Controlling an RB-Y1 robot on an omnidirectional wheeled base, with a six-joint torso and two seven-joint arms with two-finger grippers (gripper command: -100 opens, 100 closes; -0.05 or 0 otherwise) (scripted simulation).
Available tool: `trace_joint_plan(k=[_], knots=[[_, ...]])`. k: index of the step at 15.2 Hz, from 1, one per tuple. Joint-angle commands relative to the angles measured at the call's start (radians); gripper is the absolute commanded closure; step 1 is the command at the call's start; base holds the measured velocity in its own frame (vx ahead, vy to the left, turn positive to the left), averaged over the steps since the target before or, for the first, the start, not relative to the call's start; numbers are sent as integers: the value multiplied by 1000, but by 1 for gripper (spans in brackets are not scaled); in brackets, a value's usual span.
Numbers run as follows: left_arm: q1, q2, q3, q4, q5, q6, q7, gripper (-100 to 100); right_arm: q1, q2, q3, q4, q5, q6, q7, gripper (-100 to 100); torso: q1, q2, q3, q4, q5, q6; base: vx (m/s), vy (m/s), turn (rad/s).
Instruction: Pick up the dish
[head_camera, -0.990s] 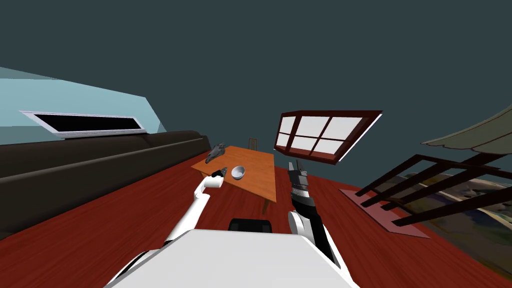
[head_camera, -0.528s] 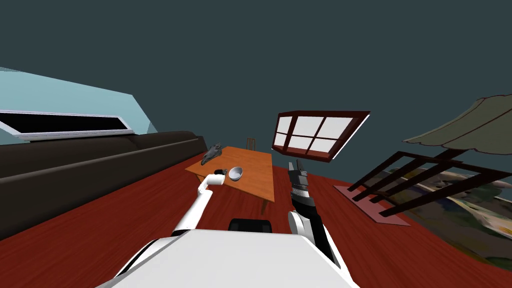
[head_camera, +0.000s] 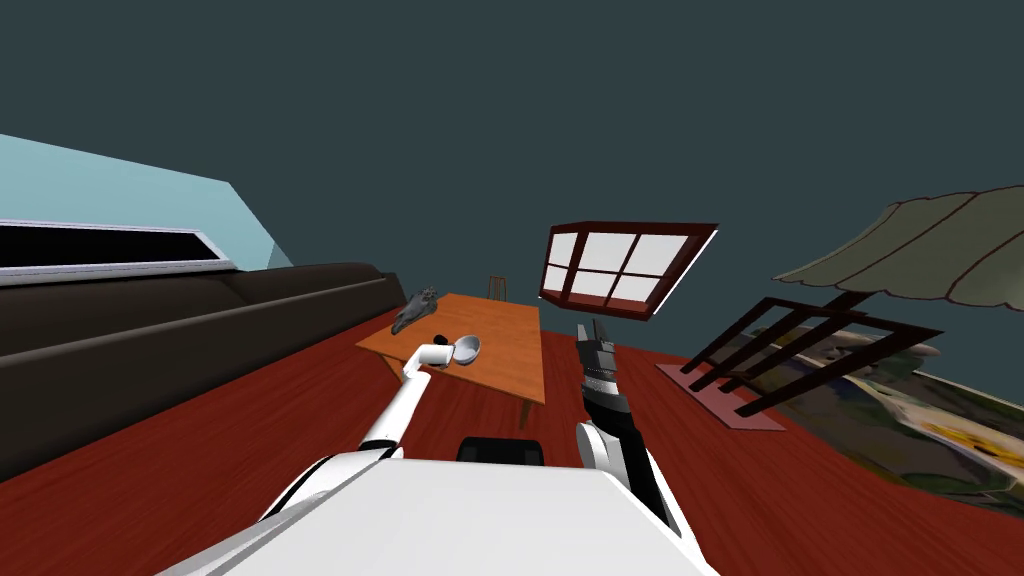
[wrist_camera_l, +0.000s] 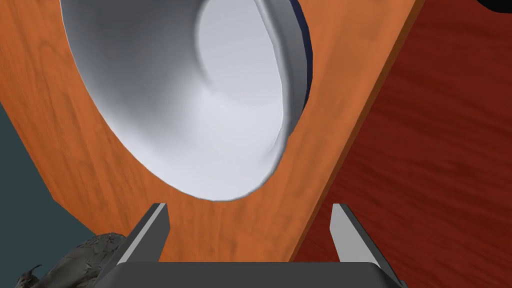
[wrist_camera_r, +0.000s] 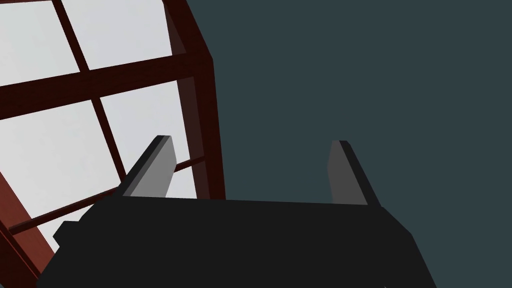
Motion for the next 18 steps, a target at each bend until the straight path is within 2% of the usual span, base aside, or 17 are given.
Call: trace_joint_plan(k=[1, 2, 3, 6, 7, 9, 13, 14, 15, 16, 18], knots=[[-17, -3, 5, 22, -1, 46, -1, -100, 0, 0, 0, 0, 0, 0, 0, 0, 0, 0, 0, 0, 0, 0, 20, -13, -98], [-37, -4, 11, 47, 0, 69, -2, -100, 0, 0, 0, 0, 0, 0, 0, 0, 0, 0, 0, 0, 0, 0, 23, -12, -88], [-37, -4, 11, 47, 0, 85, -2, -100, 0, 0, 0, 0, 0, 0, 0, 0, 0, 0, 0, 0, 0, 0, 22, -8, -60], [-74, -8, 23, 93, 0, 150, -4, -100, 0, 0, 0, 0, 0, 0, 0, 0, 0, 0, 0, 0, 0, 0, 20, -12, -82], [-74, -8, 23, 93, 0, 154, -4, -100, 0, 0, 0, 0, 0, 0, 0, 0, 0, 0, 0, 0, 0, 0, 18, -8, -68], [-103, -10, 32, 130, 0, 207, -5, -100, 0, 0, 0, 0, 0, 0, 0, 0, 0, 0, 0, 0, 0, 0, 18, -13, -82], [-131, -13, 41, 165, 1, 263, -7, -100, 0, 0, 0, 0, 0, 0, 0, 0, 0, 0, 0, 0, 0, 0, 17, -10, -73], [-135, -13, 42, 171, 1, 273, -7, -100, 0, 0, 0, 0, 0, 0, 0, 0, 0, 0, 0, 0, 0, 0, 16, -5, -48], [-127, -12, 40, 158, 1, 257, -7, -100, 0, 0, 0, 0, 0, 0, 0, 0, 0, 0, 0, 0, 0, 0, 11, -4, -13], [-121, -16, 39, 186, -4, 231, 8, -100, 0, 0, 0, 0, 0, 0, 0, 0, 1, 1, 0, 0, 0, -1, 12, 15, -47], [-118, -18, 38, 199, -7, 215, 15, -100, 0, 0, 0, 0, 0, 0, 0, 0, 3, 1, 0, 0, 1, -1, 13, 35, -84]])
